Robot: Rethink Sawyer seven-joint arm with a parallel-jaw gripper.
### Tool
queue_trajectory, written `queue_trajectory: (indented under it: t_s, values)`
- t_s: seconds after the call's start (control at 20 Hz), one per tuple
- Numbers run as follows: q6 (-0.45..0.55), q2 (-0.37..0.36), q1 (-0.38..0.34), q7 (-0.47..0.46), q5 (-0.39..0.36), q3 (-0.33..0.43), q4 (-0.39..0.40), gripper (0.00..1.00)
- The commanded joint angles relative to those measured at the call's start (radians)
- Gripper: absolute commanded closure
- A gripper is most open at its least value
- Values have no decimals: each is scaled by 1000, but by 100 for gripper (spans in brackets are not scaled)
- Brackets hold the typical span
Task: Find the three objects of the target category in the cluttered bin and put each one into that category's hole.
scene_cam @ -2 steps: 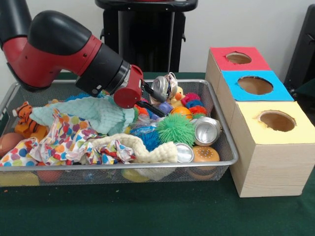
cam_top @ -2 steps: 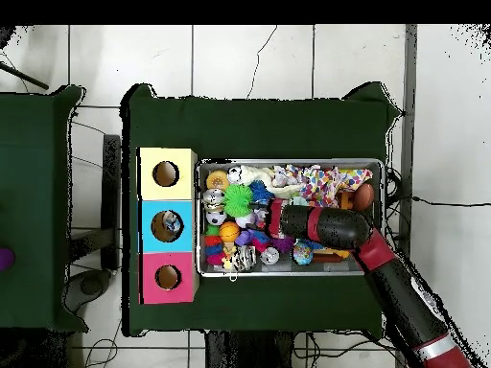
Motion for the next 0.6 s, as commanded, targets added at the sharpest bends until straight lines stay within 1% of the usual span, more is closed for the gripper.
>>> queue_trajectory:
  t_s: [0.05,0.45,0.6]
  values:
    - [-50,1,19,71,-5,-59,-81,0]
    - [-26,2,26,65,9,-60,-103,0]
    - [-12,5,30,52,14,-60,-122,0]
